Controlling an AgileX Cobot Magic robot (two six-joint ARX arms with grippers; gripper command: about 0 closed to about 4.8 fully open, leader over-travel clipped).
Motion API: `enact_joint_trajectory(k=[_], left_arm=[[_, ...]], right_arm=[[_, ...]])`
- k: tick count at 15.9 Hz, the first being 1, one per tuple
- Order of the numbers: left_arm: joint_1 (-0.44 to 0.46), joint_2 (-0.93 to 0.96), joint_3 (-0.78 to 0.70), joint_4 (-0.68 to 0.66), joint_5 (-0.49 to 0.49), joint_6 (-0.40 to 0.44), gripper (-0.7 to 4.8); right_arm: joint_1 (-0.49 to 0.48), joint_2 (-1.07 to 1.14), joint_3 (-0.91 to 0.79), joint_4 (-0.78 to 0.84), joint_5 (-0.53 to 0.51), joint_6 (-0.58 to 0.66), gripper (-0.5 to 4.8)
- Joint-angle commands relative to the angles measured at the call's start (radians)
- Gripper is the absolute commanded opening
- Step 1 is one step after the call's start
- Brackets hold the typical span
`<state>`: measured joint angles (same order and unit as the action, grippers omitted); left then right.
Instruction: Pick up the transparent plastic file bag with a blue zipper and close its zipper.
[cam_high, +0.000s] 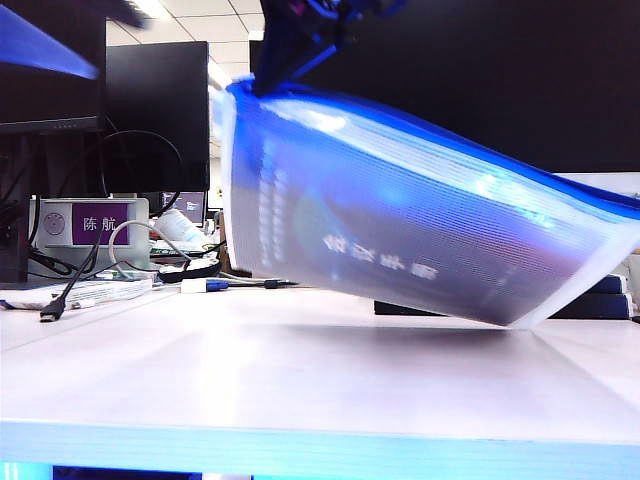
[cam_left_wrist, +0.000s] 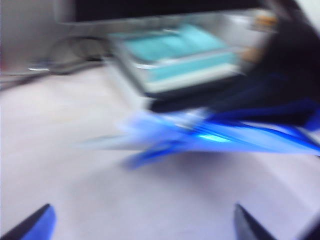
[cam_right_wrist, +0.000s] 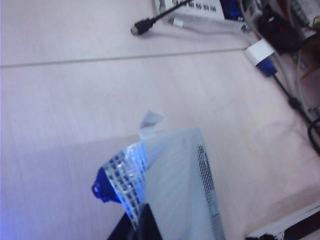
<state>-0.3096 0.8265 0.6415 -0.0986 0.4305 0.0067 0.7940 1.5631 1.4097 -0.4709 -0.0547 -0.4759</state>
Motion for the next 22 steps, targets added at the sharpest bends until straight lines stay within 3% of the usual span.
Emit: enact_joint_trajectory(k=[1,2,3,4,5,7,8,10,16,17,19,22], left_arm=[[-0.002,0.064,0.003,0.049,0.138,0.009,4.75],[-0.002,0.093,0.003,0.069,0.159,0.021,4.75],[-0.006,0.180,0.003,0.211,0.272,0.045,4.75],[-0.007,0.197,0.003,0.236,0.299,0.043,4.74],[-0.007,0.243,0.003,0.294,0.363,0.002,4.60],[-0.007,0.288,0.003,0.328,0.363,-0.023,4.47],[-0.008,0.309,0.003,0.342,0.363,-0.022,3.61],[-0.008,0.330,0.003,0.375,0.364,-0.023,2.79],[-0.011,0.345,0.003,0.482,0.352,-0.053,2.72],[-0.011,0.352,0.003,0.483,0.331,-0.067,0.66],[-0.011,0.360,0.003,0.481,0.322,-0.067,0.04],[-0.011,0.360,0.003,0.481,0.322,-0.067,-0.06]], right_arm=[[0.000,-0.008,0.022,0.019,-0.019,0.013,-0.01],[0.000,-0.008,0.023,0.022,-0.019,0.013,-0.01],[0.000,-0.008,0.026,0.035,-0.060,0.039,-0.01],[0.000,-0.008,0.026,0.039,-0.060,0.039,-0.01],[0.000,-0.008,0.026,0.046,-0.060,0.039,-0.01],[0.000,-0.008,0.026,0.057,-0.060,0.039,-0.01],[0.000,-0.008,0.026,0.061,-0.060,0.039,-0.01],[0.000,-0.008,0.026,0.060,-0.061,0.039,-0.01],[-0.001,-0.008,0.026,0.061,-0.105,0.072,-0.01],[0.000,-0.010,0.026,0.060,-0.105,0.084,-0.01],[0.000,-0.019,0.026,0.049,-0.108,0.084,-0.01],[0.000,-0.033,0.026,0.045,-0.108,0.084,-0.01]])
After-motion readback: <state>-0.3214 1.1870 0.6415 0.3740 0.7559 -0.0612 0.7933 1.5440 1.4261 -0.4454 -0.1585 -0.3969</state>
